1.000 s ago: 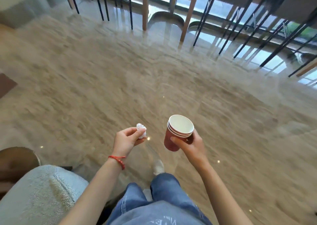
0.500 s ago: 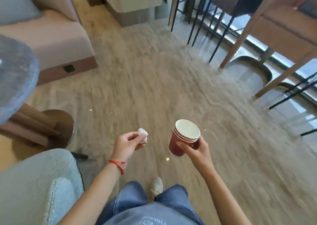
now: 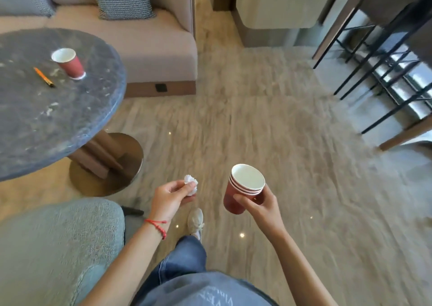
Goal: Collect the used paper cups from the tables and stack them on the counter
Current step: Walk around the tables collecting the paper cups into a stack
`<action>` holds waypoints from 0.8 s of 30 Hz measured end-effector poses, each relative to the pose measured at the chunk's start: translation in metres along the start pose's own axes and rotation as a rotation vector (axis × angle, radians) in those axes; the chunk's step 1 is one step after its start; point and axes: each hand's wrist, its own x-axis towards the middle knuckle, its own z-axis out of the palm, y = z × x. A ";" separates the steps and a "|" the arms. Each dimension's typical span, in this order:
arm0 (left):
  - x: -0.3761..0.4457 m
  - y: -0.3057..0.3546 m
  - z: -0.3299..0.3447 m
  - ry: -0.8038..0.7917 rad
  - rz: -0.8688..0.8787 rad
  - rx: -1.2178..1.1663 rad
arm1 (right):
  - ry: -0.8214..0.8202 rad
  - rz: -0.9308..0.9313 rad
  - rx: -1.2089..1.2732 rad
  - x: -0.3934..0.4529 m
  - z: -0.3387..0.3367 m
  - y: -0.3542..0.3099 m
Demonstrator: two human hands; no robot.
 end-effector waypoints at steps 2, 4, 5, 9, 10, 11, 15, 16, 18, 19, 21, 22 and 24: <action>0.035 0.020 0.005 0.003 0.006 -0.009 | -0.013 -0.003 0.006 0.039 0.010 -0.014; 0.069 0.042 0.009 0.007 0.022 0.009 | -0.033 -0.010 0.009 0.077 0.020 -0.030; 0.083 0.054 0.009 0.004 0.028 0.017 | -0.040 -0.013 0.012 0.094 0.026 -0.039; 0.141 0.098 0.014 -0.028 0.064 0.043 | -0.028 -0.047 0.027 0.157 0.046 -0.069; 0.154 0.108 0.016 -0.022 0.065 0.044 | -0.027 -0.046 0.034 0.170 0.049 -0.075; 0.165 0.116 0.018 -0.013 0.065 0.037 | -0.027 -0.043 0.038 0.182 0.052 -0.080; 0.209 0.140 0.029 0.038 0.037 0.001 | -0.053 -0.024 0.019 0.230 0.052 -0.096; 0.220 0.144 0.033 0.056 0.031 -0.004 | -0.062 -0.021 0.013 0.245 0.051 -0.099; 0.243 0.150 0.042 0.085 0.020 -0.013 | -0.086 -0.028 0.000 0.278 0.049 -0.105; 0.254 0.154 0.047 0.101 0.016 -0.020 | -0.102 -0.029 -0.009 0.295 0.049 -0.110; 0.276 0.163 0.058 0.123 0.018 -0.043 | -0.135 -0.038 -0.024 0.331 0.050 -0.118; 0.287 0.168 0.064 0.133 0.018 -0.063 | -0.155 -0.046 -0.032 0.349 0.050 -0.122; 0.308 0.183 0.076 0.168 0.018 -0.092 | -0.204 -0.054 -0.048 0.386 0.052 -0.135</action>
